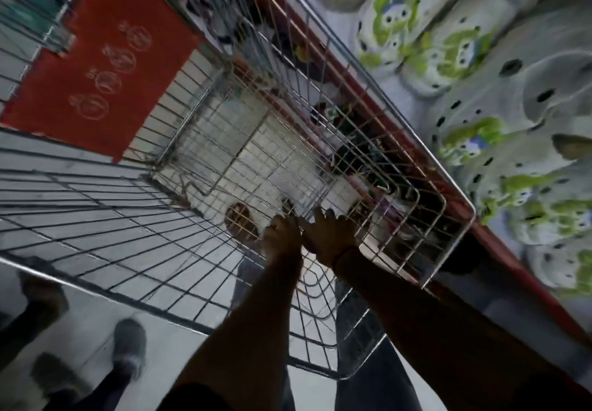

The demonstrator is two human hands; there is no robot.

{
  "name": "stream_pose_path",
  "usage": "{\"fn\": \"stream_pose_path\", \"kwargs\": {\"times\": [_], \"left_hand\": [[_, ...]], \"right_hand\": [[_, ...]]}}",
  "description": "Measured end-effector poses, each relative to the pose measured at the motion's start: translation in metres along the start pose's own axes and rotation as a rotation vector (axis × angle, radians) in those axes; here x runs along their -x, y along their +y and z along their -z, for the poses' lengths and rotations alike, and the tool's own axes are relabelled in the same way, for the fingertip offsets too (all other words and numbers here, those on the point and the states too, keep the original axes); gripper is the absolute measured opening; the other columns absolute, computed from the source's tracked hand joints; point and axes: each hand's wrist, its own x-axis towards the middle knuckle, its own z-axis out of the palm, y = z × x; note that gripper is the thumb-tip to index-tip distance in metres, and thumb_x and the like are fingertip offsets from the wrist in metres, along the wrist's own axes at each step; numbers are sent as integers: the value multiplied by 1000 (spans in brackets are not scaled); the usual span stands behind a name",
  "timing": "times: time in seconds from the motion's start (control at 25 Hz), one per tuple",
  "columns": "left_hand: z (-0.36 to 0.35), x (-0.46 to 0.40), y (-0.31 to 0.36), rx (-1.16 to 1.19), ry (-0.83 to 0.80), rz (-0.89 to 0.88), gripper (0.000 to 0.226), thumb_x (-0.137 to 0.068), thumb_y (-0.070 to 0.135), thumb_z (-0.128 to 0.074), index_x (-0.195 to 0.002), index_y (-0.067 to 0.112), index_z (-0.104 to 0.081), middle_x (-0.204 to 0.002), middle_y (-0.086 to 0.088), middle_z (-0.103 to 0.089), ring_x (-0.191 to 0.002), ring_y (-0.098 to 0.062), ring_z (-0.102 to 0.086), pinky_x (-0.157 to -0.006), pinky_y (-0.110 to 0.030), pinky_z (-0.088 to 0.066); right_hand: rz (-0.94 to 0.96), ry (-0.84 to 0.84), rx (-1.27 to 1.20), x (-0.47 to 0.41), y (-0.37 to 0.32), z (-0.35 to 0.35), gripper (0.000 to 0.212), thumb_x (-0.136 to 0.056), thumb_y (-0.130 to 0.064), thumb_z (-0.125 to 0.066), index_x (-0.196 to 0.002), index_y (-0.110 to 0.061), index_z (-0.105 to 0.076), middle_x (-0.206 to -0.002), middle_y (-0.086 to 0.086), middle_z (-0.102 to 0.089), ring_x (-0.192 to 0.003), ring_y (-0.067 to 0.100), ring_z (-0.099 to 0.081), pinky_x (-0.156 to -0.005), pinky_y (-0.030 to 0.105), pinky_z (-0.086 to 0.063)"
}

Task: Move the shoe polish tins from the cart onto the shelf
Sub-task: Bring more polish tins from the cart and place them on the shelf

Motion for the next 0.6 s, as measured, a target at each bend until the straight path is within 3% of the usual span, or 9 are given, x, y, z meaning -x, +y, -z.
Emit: {"fn": "stream_pose_path", "kwargs": {"times": [0.16, 0.36, 0.44, 0.6], "left_hand": [[38, 9, -23, 95, 41, 22, 74, -80, 27, -80, -140, 9, -41, -138, -15, -46, -122, -37, -57, -96, -46, -52], [156, 61, -64, 295, 340, -72, 76, -74, 30, -77, -138, 9, -40, -134, -15, -49, -118, -39, -55, -86, -51, -57], [209, 87, -74, 345, 461, -134, 77, -69, 31, -79, -135, 10, -45, -131, -15, -51, -115, -39, -55, -84, -47, -55], [316, 155, -78, 486, 859, -346, 59, -65, 23, -77, -120, 10, -61, -110, -12, -63, -96, -33, -62, -73, -37, -52]], "right_hand": [[-34, 63, -19, 14, 6, 41, 66, -88, -28, -70, -144, -20, -36, -149, 16, -38, -126, 42, -48, -98, 51, -46], [12, 324, -167, 51, 0, 163, 78, -71, -42, -75, -137, -15, -44, -135, 11, -49, -117, 39, -54, -90, 47, -53], [50, 470, -247, 71, -6, 217, 77, -67, -43, -74, -134, -14, -49, -128, 11, -53, -114, 39, -56, -87, 45, -54], [75, 846, -382, 142, -13, 323, 73, -65, -50, -71, -129, -17, -58, -117, 9, -57, -109, 34, -57, -85, 43, -54]]}}
